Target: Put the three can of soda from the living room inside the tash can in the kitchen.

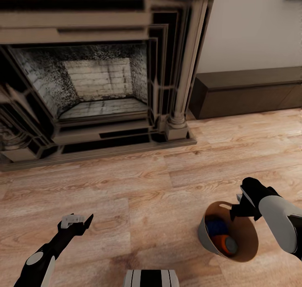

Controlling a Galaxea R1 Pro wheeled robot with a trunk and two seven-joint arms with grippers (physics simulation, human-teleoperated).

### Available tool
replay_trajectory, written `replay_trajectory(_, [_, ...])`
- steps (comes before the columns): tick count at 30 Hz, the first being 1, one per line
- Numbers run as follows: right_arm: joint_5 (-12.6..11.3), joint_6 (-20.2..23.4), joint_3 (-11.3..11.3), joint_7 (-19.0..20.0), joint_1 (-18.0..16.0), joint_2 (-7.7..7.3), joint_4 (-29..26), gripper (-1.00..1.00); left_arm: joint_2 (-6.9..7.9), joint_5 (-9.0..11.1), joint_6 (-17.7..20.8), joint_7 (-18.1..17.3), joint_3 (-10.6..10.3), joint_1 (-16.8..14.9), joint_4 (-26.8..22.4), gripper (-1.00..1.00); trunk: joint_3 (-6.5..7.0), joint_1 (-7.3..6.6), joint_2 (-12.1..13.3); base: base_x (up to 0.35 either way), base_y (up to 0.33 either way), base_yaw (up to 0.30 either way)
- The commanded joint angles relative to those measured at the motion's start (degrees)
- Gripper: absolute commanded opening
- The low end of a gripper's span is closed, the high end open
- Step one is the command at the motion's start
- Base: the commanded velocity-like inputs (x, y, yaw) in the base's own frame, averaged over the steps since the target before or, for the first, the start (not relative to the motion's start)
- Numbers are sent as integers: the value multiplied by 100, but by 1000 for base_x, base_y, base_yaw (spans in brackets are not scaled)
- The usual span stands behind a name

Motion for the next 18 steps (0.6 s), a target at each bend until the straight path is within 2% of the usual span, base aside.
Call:
replay_trajectory(1, [-1,0,0,0,0,0,0,100,0,-1,1,0,0,0,0,100,23,-2,2,0,0,0])
replay_trajectory(18, [-1,0,-3,-2,12,-1,0,100,0,-11,3,1,0,0,9,100,399,-46,24,0,0,0])
